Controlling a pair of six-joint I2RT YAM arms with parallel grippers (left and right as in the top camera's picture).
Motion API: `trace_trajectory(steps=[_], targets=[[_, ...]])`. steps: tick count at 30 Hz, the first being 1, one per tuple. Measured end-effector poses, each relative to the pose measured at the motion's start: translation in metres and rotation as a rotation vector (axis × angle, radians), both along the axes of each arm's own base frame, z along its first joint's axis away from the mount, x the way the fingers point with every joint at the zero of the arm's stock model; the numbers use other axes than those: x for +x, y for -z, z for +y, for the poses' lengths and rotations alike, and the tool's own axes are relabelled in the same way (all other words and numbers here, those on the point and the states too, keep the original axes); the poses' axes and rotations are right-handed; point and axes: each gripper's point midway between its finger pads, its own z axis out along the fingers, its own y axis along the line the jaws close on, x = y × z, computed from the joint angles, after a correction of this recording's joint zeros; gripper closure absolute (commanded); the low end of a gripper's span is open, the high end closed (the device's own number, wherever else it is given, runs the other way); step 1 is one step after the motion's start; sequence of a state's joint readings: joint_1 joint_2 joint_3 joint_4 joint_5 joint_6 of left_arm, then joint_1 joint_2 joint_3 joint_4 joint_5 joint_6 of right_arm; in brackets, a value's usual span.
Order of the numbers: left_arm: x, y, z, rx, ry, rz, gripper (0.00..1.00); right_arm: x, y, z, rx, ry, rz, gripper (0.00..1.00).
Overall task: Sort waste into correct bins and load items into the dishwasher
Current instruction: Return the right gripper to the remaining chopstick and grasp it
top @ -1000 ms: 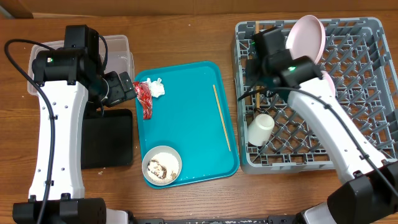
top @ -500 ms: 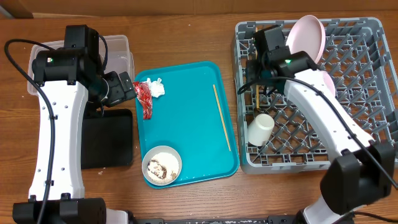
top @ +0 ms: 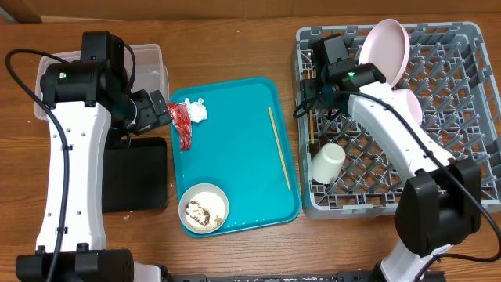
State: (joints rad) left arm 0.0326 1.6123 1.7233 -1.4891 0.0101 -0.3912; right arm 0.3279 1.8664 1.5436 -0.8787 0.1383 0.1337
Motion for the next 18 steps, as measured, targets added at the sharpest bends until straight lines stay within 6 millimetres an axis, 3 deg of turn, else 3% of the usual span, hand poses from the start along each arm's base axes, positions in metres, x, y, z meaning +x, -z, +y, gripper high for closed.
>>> trace_trajectory(steps=[5, 11, 15, 18], targets=[[0.0, 0.0, 0.0, 0.0, 0.0, 0.0, 0.0, -0.005, -0.028, 0.011, 0.019, -0.029, -0.019, 0.28], [0.0, 0.0, 0.0, 0.0, 0.0, 0.0, 0.0, -0.037, -0.068, 0.063, 0.112, -0.172, -0.049, 0.32], [0.0, 0.0, 0.0, 0.0, 0.0, 0.0, 0.0, -0.054, -0.063, 0.092, 0.131, -0.251, -0.024, 0.36], [0.0, 0.0, 0.0, 0.0, 0.0, 0.0, 0.0, -0.062, -0.041, 0.106, 0.124, -0.286, 0.013, 0.38]])
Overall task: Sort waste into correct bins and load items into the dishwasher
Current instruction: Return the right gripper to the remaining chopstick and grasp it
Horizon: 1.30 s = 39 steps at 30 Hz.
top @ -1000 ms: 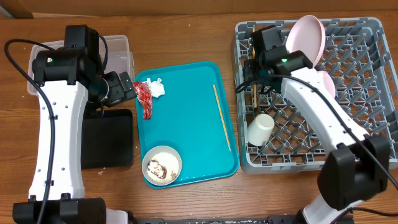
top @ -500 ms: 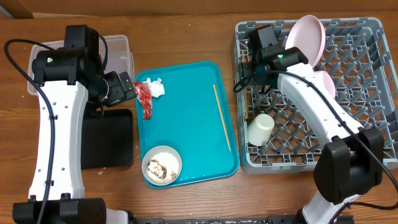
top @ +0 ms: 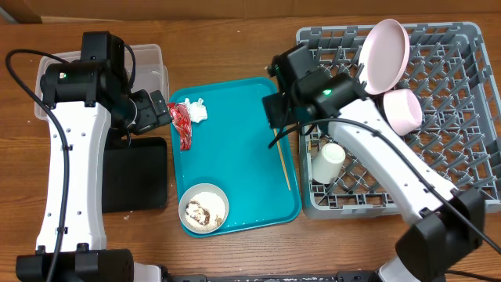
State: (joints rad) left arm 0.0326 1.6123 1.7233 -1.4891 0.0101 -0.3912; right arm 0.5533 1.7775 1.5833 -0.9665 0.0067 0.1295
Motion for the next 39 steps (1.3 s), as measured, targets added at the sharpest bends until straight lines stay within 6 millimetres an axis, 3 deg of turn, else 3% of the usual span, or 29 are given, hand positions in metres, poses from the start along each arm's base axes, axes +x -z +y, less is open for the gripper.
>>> trace_trajectory(steps=[3, 7, 13, 19, 23, 30, 37, 39], targets=[[0.0, 0.0, 0.0, 0.0, 0.0, 0.0, 0.0, -0.003, 0.036, 0.006, -0.039, -0.014, 0.049, 0.43], [0.0, 0.0, 0.0, 0.0, 0.0, 0.0, 0.0, -0.002, 0.088, -0.004, -0.141, 0.003, 0.108, 0.47], [0.0, 0.0, 0.0, 0.0, 0.0, 0.0, 0.0, 0.005, 0.126, -0.007, -0.202, 0.015, 0.134, 0.5], [0.0, 0.0, 0.0, 0.0, 0.0, 0.0, 0.0, 0.01, 0.142, -0.007, -0.222, 0.02, 0.137, 0.51], [0.0, 0.0, 0.0, 0.0, 0.0, 0.0, 0.0, 0.016, 0.144, -0.004, -0.215, 0.021, 0.114, 0.67], [0.0, 0.0, 0.0, 0.0, 0.0, 0.0, 0.0, 0.013, 0.152, -0.002, -0.204, 0.011, 0.14, 0.68], [0.0, 0.0, 0.0, 0.0, 0.0, 0.0, 0.0, 0.005, 0.154, -0.001, -0.196, -0.002, 0.176, 0.96], [0.0, 0.0, 0.0, 0.0, 0.0, 0.0, 0.0, 0.003, 0.154, -0.001, -0.197, -0.004, 0.186, 0.96]])
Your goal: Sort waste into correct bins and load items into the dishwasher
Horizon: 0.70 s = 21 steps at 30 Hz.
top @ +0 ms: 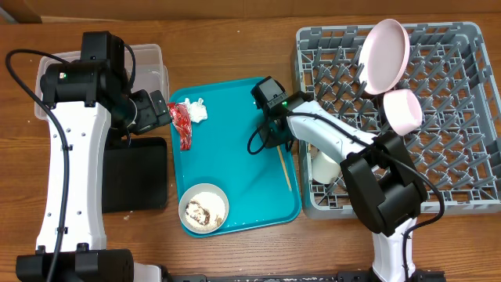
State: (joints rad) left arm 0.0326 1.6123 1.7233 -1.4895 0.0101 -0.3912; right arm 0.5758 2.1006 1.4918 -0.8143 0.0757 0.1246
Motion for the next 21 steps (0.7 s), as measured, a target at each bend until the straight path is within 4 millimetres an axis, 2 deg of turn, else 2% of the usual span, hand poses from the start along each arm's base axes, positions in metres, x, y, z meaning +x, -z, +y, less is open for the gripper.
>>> trace_trajectory(steps=[7, 13, 16, 21], targets=[[0.0, 0.0, 0.0, 0.0, 0.0, 0.0, 0.0, -0.011, -0.004, -0.004, -0.021, 0.002, 0.05, 0.96], [0.0, 0.0, 0.0, 0.0, 0.0, 0.0, 0.0, -0.004, -0.019, 0.001, 0.004, 0.03, 0.022, 0.96], [0.0, 0.0, 0.0, 0.0, 0.0, 0.0, 0.0, 0.002, -0.044, 0.005, 0.039, 0.035, -0.027, 0.96], [0.0, 0.0, 0.0, 0.0, 0.0, 0.0, 0.0, 0.017, -0.113, 0.007, 0.117, 0.052, -0.198, 0.96]])
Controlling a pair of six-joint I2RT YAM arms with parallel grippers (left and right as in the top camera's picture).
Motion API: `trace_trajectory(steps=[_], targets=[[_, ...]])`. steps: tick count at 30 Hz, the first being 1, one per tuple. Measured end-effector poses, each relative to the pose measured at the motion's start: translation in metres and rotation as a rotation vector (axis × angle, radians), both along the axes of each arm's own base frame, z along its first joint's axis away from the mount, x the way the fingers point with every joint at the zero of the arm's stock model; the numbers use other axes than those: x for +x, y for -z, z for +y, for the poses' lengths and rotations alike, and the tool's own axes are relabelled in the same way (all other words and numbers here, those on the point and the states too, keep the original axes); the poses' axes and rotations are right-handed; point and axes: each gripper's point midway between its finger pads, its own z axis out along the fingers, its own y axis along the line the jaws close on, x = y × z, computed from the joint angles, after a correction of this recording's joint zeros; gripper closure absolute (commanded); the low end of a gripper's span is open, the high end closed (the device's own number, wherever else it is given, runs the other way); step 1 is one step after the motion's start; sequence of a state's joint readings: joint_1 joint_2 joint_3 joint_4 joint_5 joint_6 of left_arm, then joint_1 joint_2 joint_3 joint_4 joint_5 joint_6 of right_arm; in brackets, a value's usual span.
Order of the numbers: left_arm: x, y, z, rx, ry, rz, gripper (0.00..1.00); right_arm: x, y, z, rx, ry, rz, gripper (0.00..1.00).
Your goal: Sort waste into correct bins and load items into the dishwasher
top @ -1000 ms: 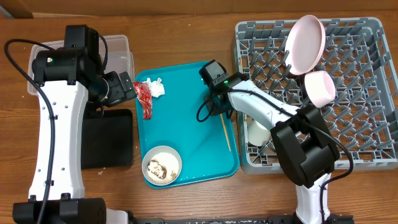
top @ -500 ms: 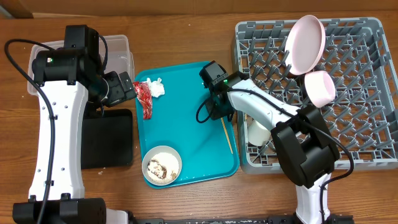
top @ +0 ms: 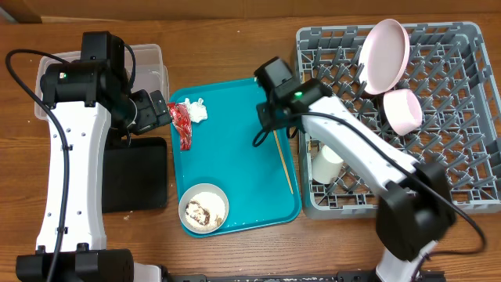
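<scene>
A teal tray (top: 235, 157) holds a thin wooden chopstick (top: 285, 166), a red wrapper (top: 182, 125), a crumpled white tissue (top: 196, 110) and a white bowl with food residue (top: 203, 209). My right gripper (top: 272, 127) hangs over the chopstick's far end, which is hidden under it. The stick lies slightly askew, as if gripped. My left gripper (top: 160, 111) sits at the tray's left edge with its fingers against the red wrapper. Whether they pinch the wrapper does not show.
A grey dish rack (top: 462, 157) on the right carries a pink plate (top: 383, 51), a pink bowl (top: 403, 110) and a white cup (top: 329, 160). A clear plastic bin (top: 153, 66) and a black bin (top: 133, 184) stand left of the tray.
My right wrist has come up and back a little from its low pose over the chopstick. The stick's near end has shifted slightly right and toward the front. The left arm has not moved.
My right gripper was first over the rack's left edge. Then it was at the tray's right edge, then low on the chopstick's far end. Now it is a bit higher and the stick has shifted. The left gripper stayed by the red wrapper throughout.
</scene>
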State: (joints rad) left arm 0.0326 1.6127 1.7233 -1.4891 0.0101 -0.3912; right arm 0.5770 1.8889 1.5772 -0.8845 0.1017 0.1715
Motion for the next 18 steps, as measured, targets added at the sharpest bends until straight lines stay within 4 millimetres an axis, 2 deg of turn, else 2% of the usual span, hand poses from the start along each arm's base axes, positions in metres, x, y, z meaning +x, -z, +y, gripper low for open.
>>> trace_trajectory(steps=[3, 5, 13, 18], targets=[[0.0, 0.0, 0.0, 0.0, 0.0, 0.0, 0.0, 0.006, -0.033, -0.007, 0.026, 0.021, -0.078, 0.96], [0.0, 0.0, 0.0, 0.0, 0.0, 0.0, 0.0, 0.011, -0.043, -0.014, 0.032, 0.043, -0.105, 0.96], [0.0, 0.0, 0.0, 0.0, 0.0, 0.0, 0.0, 0.038, -0.047, -0.058, -0.001, 0.098, -0.142, 0.96], [0.0, 0.0, 0.0, 0.0, 0.0, 0.0, 0.0, 0.043, -0.044, -0.081, -0.019, 0.113, -0.128, 0.96]])
